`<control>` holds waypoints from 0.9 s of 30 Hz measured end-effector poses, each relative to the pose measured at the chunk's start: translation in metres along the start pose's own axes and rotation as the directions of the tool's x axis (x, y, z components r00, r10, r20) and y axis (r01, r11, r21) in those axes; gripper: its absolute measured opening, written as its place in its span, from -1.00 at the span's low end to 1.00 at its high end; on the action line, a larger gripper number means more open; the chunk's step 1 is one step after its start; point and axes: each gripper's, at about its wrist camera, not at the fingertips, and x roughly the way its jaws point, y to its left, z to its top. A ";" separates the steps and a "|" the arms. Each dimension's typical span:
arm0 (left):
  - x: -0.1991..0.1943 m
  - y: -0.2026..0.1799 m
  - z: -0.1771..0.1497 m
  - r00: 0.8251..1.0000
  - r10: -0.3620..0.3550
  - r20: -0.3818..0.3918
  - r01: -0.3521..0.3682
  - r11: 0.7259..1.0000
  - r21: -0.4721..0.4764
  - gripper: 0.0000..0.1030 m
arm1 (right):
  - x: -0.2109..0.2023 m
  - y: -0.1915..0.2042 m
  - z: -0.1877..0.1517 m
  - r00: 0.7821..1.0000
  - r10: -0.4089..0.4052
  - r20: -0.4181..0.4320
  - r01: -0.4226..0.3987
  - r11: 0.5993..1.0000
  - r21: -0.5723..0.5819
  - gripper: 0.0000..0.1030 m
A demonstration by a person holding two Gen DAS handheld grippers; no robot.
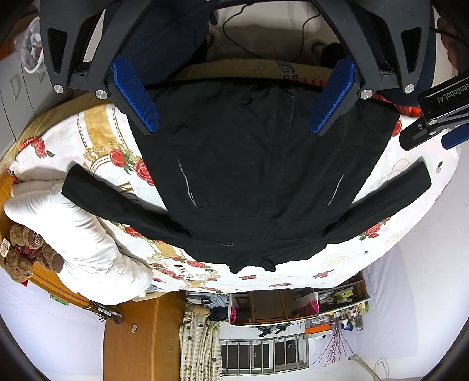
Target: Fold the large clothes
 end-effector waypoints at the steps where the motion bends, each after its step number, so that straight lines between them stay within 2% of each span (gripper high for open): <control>1: 0.000 0.000 0.000 1.000 0.001 0.000 -0.001 1.000 0.001 1.00 | 0.000 0.000 0.000 1.000 0.000 -0.001 0.000 1.000 0.000 0.99; 17: 0.004 0.002 -0.002 1.000 0.015 0.018 -0.015 1.000 0.004 1.00 | 0.000 0.000 0.000 1.000 -0.001 0.002 0.001 1.000 -0.004 0.99; 21: 0.007 0.009 0.005 1.000 0.003 0.021 -0.003 1.000 0.001 1.00 | 0.001 0.005 0.004 1.000 0.007 0.024 -0.006 1.000 -0.030 0.99; 25: 0.005 0.035 0.019 0.999 -0.012 0.043 0.012 1.000 0.004 1.00 | 0.008 0.025 0.024 0.993 0.090 0.079 -0.080 0.989 -0.126 0.99; 27: 0.003 0.058 0.027 0.997 0.009 0.073 -0.008 1.000 -0.018 1.00 | 0.014 0.043 0.035 0.986 0.124 0.108 -0.102 0.976 -0.190 0.99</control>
